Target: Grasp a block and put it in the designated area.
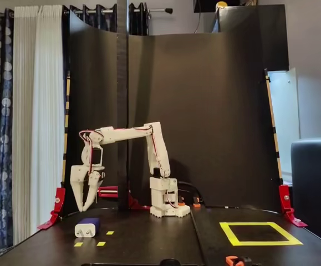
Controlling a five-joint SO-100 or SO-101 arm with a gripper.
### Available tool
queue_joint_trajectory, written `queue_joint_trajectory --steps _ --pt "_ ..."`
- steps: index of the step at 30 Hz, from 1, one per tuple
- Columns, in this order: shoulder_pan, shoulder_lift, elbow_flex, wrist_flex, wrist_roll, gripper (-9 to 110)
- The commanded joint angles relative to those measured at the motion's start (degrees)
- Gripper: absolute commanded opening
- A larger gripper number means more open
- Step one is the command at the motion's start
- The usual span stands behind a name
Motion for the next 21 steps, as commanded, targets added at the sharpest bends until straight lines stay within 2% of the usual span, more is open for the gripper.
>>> queue_joint_trajectory --steps 1,3,11,15,21 --pt "0.26 0.26 -2.11 -0.88 0.09 22" --pt "0.26 0.09 -2.11 -1.67 -0.09 33" --pt "1.32 -1.67 -2.11 -4.92 -0.18 34" --pt "1.67 -3.25 -2.11 -7.03 -0.18 40" --pt "1.67 -5.80 -2.02 -8.00 0.00 41"
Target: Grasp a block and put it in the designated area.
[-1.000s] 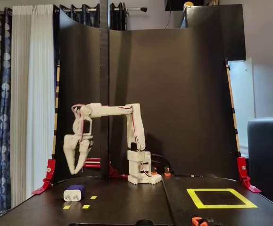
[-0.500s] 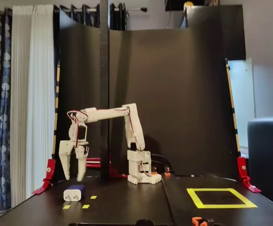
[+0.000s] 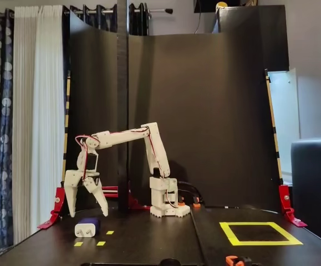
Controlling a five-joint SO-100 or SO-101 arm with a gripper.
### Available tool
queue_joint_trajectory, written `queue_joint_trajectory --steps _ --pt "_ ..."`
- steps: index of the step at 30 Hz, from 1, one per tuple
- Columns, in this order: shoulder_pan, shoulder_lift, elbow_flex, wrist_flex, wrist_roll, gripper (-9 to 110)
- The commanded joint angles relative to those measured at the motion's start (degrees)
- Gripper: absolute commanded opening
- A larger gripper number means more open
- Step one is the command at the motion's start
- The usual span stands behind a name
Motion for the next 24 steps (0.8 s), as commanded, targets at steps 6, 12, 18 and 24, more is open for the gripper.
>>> queue_joint_trajectory --steps 6,12,18,24 --pt "0.18 -3.34 -2.02 -0.44 0.09 40" --pt "-0.09 -5.54 -2.02 -0.88 -0.18 40" --pt "-0.44 -6.33 -1.93 -0.88 -0.26 40" --pt "-0.44 -6.59 -1.93 -0.88 -0.70 36"
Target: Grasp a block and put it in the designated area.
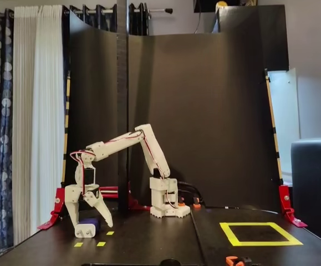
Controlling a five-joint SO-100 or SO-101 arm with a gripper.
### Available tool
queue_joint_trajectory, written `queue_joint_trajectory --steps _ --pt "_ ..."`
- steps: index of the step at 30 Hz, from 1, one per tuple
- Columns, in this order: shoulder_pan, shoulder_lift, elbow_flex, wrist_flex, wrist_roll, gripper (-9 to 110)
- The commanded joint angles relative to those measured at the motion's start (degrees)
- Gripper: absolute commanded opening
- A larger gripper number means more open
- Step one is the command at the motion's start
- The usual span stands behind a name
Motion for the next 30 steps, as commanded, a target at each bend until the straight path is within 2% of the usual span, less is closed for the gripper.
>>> queue_joint_trajectory --steps 1,7,18,30 --pt "-0.35 0.09 -1.85 -0.18 -0.70 33" --pt "-0.35 -0.18 -1.76 -0.26 -0.70 19" --pt "-0.53 0.44 -1.85 0.00 -0.62 19" --pt "-1.76 8.70 -1.85 4.66 -0.35 19"
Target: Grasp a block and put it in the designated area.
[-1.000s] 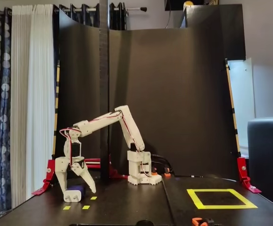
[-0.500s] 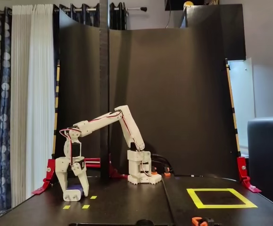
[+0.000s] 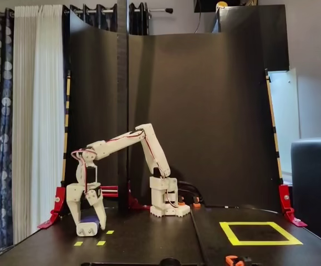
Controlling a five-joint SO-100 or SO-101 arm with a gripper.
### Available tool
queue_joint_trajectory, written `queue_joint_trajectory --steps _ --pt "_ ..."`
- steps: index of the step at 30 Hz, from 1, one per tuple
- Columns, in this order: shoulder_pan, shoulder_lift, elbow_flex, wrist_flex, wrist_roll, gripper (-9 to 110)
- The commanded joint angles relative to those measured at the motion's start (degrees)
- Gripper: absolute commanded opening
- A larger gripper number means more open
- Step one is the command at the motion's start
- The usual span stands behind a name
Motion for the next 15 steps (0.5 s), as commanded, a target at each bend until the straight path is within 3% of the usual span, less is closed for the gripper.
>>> queue_joint_trajectory --steps 1,15 --pt "-0.70 5.36 -1.85 1.49 0.18 19" --pt "-5.63 11.78 -1.85 7.82 5.36 19"
